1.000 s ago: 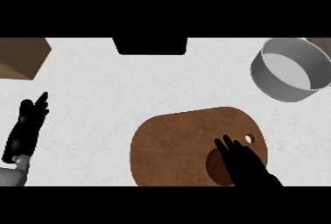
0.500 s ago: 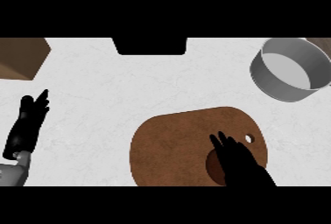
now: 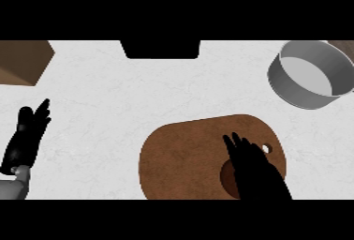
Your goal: Pick the cupcake from the cutting board and place it in the pot
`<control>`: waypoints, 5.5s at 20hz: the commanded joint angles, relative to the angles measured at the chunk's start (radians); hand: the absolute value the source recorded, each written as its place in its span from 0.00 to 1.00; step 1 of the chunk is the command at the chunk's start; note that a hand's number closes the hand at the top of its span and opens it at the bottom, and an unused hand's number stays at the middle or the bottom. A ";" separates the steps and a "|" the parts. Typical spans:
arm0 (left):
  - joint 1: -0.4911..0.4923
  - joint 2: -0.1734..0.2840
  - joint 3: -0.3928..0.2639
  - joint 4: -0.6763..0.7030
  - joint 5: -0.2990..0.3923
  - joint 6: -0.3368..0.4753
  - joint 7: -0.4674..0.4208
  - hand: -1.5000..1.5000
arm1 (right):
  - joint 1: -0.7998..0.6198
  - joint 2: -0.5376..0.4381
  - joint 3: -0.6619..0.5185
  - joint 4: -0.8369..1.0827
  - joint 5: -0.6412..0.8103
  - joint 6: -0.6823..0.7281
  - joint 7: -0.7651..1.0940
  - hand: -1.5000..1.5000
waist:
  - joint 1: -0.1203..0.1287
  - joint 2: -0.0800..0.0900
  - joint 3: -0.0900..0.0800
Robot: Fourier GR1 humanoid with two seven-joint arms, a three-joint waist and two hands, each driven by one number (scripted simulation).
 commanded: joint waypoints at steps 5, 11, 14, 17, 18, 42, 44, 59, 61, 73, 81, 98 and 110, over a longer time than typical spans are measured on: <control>0.019 -0.035 0.003 -0.087 -0.057 0.003 0.071 0.50 | -0.010 0.020 -0.111 0.115 -0.016 0.042 -0.010 0.00 | 0.002 0.000 0.001; -0.002 -0.041 0.080 -0.035 -0.064 -0.068 0.035 0.50 | 0.016 0.080 -0.053 0.131 0.047 0.036 0.019 0.00 | -0.001 0.000 0.000; 0.033 -0.112 0.049 -0.021 -0.118 -0.027 -0.010 0.50 | 0.035 0.048 -0.114 0.163 0.029 -0.008 -0.063 0.00 | -0.001 0.000 0.000; -0.002 -0.100 0.060 -0.118 -0.144 -0.038 0.127 0.50 | 0.051 0.068 -0.067 0.204 0.072 -0.053 -0.071 0.00 | -0.001 -0.001 0.001; -0.027 -0.118 0.075 -0.052 -0.158 -0.045 0.089 0.50 | 0.009 0.072 -0.119 0.228 0.045 -0.043 -0.101 0.00 | -0.002 0.000 0.000; 0.023 -0.122 0.191 -0.052 -0.176 -0.119 0.057 0.50 | 0.107 -0.345 -0.506 0.222 -0.027 -0.201 -0.502 1.00 | -0.058 0.003 0.007; 0.019 -0.138 0.194 -0.060 -0.171 -0.102 0.071 0.50 | 0.122 -0.391 -0.583 0.273 -0.050 -0.197 -0.522 1.00 | -0.096 0.002 0.013; 0.041 -0.131 0.194 -0.055 -0.162 -0.131 0.034 0.50 | 0.013 -0.791 -1.322 0.756 -0.474 -0.401 -1.267 1.00 | -0.044 -0.006 0.007; 0.038 -0.135 0.188 -0.069 -0.160 -0.134 0.044 0.50 | -0.035 -0.801 -1.384 0.793 -0.577 -0.374 -1.359 1.00 | -0.039 -0.009 0.007; 0.034 -0.163 0.150 -0.113 -0.199 -0.155 0.059 0.50 | -0.227 -1.108 -1.397 1.096 -0.675 -0.170 -1.470 1.00 | 0.008 0.000 0.000; -0.045 -0.164 0.166 -0.023 -0.205 -0.167 0.030 0.50 | -0.502 -1.061 -1.105 1.131 -0.628 -0.185 -1.269 1.00 | 0.033 0.007 0.000; -0.034 -0.164 0.186 -0.080 -0.212 -0.181 0.076 0.50 | -0.800 -0.805 -0.821 1.411 -0.477 -0.152 -1.115 0.00 | 0.036 0.007 0.001; -0.020 -0.172 0.200 -0.049 -0.210 -0.189 0.041 0.50 | -0.869 -0.736 -1.116 1.607 -0.726 -0.271 -1.190 0.00 | 0.018 0.006 0.002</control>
